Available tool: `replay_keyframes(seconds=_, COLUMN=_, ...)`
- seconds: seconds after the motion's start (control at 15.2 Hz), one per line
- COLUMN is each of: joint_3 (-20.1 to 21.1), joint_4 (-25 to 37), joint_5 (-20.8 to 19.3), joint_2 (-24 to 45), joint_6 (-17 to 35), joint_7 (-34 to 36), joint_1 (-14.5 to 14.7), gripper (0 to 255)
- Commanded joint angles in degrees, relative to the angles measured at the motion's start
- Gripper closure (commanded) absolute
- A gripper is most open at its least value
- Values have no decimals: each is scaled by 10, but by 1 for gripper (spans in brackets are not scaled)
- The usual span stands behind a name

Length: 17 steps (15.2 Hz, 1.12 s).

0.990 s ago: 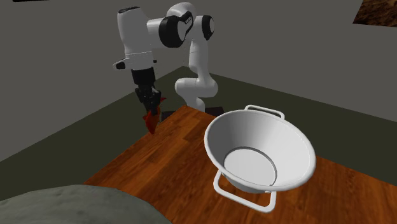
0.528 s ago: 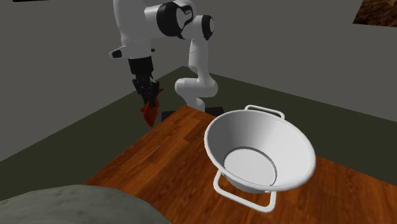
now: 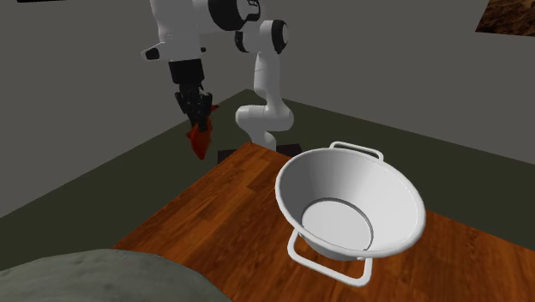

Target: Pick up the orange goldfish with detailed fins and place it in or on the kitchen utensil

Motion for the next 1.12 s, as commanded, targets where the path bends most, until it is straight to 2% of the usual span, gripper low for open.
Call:
replay_keyframes(seconds=0.0, joint_3=0, joint_4=22, joint_5=2, joint_2=7, joint_6=-15, joint_7=1, joint_1=2, gripper=255)
replay_keyframes(seconds=0.66, joint_3=-1, joint_4=123, joint_5=9, joint_2=40, joint_6=-84, joint_7=5, joint_1=8, gripper=255)
replay_keyframes(seconds=1.06, joint_3=64, joint_4=122, joint_5=27, joint_2=52, joint_6=-64, joint_7=86, joint_1=28, gripper=255)
